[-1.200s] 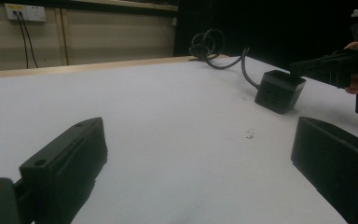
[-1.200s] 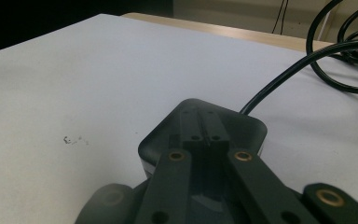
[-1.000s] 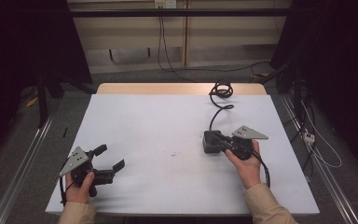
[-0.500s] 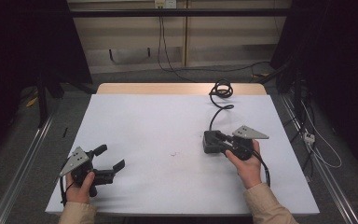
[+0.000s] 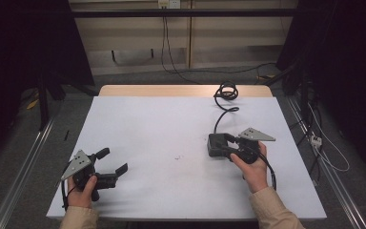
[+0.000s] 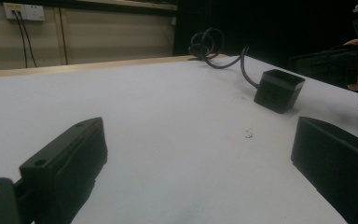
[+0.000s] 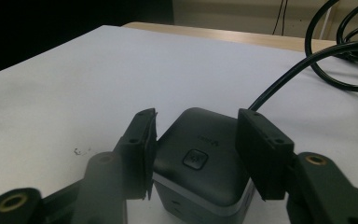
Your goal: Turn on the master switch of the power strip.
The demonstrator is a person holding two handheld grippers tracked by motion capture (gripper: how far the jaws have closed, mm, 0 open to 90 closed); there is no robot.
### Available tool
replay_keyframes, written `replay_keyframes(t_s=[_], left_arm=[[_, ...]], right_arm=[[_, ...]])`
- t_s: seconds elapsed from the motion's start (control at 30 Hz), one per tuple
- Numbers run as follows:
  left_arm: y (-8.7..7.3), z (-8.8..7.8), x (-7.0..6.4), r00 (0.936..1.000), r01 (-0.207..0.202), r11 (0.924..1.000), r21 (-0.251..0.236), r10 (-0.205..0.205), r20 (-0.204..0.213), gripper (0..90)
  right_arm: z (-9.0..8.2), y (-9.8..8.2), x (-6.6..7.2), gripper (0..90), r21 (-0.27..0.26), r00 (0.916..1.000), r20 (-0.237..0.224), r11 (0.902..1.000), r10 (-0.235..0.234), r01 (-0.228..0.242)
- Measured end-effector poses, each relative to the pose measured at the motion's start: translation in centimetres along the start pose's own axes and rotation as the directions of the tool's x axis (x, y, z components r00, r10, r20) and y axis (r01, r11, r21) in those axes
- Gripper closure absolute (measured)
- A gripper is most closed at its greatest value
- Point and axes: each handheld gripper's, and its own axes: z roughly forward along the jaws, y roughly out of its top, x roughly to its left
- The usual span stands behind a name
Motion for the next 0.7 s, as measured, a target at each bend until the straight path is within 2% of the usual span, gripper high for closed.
replay_keyframes(t_s=[0.43, 0.7], left_arm=[[-0.03, 0.05, 0.02, 1.0, 0.001, 1.0, 0.001, -0.001, 0.0, 3.0], [-0.09, -0.07, -0.04, 1.0, 0.004, 1.0, 0.001, -0.004, 0.0, 3.0]], right_arm=[[0.1, 0.14, -0.01, 26.0, 0.004, 0.9996, 0.001, 0.9996, 0.028, -0.028], [0.01, 0.21, 0.05, 19.8, 0.009, 0.9993, -0.006, 0.9993, 0.037, -0.037]])
